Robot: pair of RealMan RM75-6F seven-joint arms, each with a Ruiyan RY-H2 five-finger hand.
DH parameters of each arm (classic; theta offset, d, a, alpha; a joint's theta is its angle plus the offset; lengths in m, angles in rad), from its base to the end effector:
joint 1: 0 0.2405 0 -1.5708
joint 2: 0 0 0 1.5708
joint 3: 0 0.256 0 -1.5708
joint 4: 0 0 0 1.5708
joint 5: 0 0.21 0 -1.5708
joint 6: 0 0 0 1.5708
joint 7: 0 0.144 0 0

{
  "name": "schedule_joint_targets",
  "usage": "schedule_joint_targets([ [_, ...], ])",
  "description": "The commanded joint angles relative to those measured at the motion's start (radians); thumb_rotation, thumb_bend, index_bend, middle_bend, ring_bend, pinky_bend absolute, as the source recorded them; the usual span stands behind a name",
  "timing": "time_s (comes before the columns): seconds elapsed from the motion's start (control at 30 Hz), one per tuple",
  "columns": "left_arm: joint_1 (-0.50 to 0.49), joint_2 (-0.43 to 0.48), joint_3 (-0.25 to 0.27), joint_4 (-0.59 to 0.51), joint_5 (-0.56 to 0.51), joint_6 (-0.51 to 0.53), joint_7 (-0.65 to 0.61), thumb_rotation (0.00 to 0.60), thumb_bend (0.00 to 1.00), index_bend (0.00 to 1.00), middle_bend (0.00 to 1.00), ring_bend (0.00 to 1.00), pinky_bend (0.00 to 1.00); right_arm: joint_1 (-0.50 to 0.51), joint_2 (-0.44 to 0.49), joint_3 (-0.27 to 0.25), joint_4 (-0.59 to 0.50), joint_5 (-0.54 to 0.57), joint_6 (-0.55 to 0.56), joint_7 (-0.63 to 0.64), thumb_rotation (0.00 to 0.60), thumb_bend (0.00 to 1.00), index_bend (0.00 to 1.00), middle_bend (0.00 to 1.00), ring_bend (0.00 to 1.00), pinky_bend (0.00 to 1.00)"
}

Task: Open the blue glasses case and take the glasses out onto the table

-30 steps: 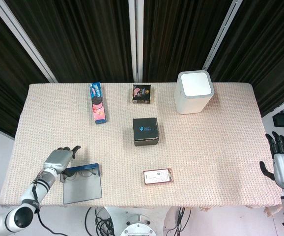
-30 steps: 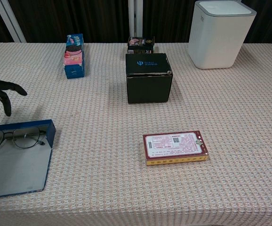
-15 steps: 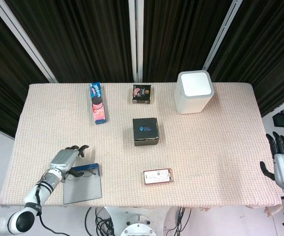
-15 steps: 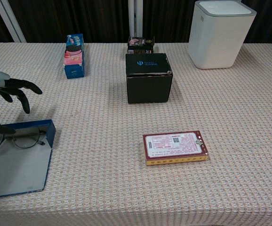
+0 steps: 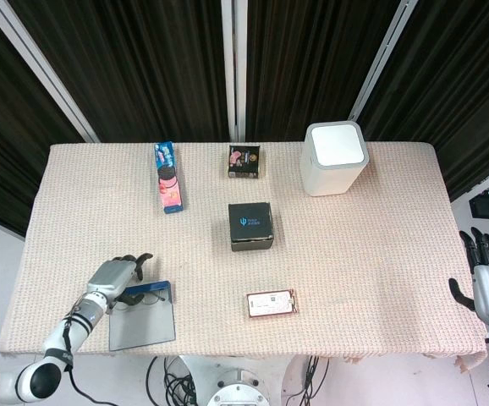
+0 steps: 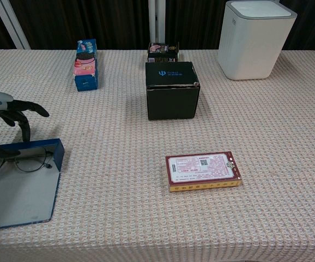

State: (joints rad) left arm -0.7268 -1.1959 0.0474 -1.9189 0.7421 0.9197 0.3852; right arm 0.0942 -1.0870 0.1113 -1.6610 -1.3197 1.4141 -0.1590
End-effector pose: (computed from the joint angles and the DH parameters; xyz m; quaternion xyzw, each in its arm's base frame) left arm -0.2063 0.2673 0.0362 -0.7206 -0.5360 -0.2038 0.3898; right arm -0.3238 -0.1943 0.1733 0.5700 -0.3906 0.3182 0.6491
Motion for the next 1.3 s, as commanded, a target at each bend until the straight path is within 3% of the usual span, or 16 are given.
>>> schedule_joint_targets([
  [0.03,-0.001,-0.001,-0.001,0.001,0.0,-0.001,-0.001,0.6,0.34,0.09,0.37,0.12,0.18,-0.001,0.001,0.001,-0.001,0.0,0.002,0.0,0.6,0.29,0.0,0.0,0.0,0.0],
  [1.3,0.035,-0.044,-0.015,0.061,0.093,-0.01,-0.067,0.6,0.36,0.13,0.48,0.22,0.18,0.002,-0.006,0.0,0.006,0.008,-0.007,-0.003,0.6,0.29,0.0,0.0,0.0,0.0],
])
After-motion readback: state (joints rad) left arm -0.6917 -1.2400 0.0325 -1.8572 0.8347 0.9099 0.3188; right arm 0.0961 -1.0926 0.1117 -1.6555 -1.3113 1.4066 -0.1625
